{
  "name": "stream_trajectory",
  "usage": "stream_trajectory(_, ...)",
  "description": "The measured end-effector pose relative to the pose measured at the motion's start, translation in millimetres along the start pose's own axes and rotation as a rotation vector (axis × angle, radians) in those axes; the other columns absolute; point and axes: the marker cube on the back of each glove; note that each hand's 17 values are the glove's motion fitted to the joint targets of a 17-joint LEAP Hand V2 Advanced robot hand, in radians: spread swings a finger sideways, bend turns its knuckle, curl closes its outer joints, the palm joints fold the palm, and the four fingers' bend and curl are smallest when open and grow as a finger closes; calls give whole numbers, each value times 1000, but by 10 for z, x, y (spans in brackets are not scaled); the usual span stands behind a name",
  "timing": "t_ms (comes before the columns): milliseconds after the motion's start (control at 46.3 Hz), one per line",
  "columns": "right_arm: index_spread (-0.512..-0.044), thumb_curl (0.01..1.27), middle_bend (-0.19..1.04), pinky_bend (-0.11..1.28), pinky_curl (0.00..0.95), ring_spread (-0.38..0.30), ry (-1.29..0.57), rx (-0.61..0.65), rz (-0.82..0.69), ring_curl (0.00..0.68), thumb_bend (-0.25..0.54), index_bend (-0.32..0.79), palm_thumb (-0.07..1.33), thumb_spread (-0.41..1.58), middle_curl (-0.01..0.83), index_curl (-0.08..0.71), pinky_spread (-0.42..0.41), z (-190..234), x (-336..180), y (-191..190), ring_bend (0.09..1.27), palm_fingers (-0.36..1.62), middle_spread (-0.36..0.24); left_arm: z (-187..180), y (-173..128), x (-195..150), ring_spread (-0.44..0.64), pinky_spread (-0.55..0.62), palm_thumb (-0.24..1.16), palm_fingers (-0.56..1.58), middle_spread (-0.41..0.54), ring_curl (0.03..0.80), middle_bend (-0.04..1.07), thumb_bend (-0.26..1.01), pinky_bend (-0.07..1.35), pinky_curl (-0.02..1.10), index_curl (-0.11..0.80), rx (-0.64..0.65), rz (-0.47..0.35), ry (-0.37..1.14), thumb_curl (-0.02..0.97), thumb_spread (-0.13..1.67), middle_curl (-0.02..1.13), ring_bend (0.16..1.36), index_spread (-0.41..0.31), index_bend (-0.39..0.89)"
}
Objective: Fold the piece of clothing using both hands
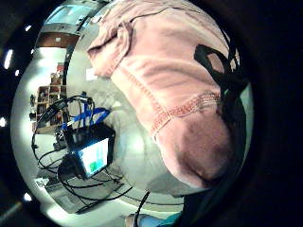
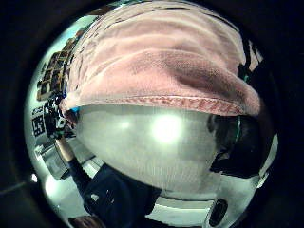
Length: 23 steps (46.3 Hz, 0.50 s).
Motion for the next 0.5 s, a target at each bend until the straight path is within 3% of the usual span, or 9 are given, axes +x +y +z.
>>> stream_trajectory(65,-252,594,251,598,397,-247,-14,-6,-54,452,-18,150,1043,805,475,360,-339,47,137,10,592,1253,-207,-33,-28,30,-273,-312,806,1181,-244,357,381,73,503,409,421,37,70,24,501,1045,471,473,-263,200)
stream_trajectory(130,-252,611,266,598,399,-246,-34,-4,-98,458,-25,152,1035,757,487,367,-337,-6,254,103,598,1247,-214,-241,166,104,-283,-317,807,1186,-249,368,384,59,489,415,434,39,121,41,515,1043,481,470,-265,201)
stream_trajectory(281,-251,652,293,601,408,-248,-17,84,-90,469,-26,173,1034,639,513,391,-327,-726,398,771,593,1253,-215,-965,642,190,-299,-321,810,1201,-254,395,384,28,471,429,461,81,182,92,551,1020,505,486,-272,193)
stream_trajectory(389,-252,676,299,596,410,-248,4,179,-27,475,-26,182,1034,580,524,410,-324,-1253,490,817,591,1251,-217,-1415,476,33,-309,-318,821,1204,-258,408,387,12,461,440,478,200,82,66,577,1002,520,489,-274,194)
stream_trajectory(496,-254,698,303,589,413,-246,-10,157,71,481,-28,184,1025,522,534,427,-323,-1461,594,275,590,1251,-219,-1584,-140,-127,-311,-319,827,1193,-260,420,387,-8,457,450,490,212,-57,69,600,975,534,490,-275,188)
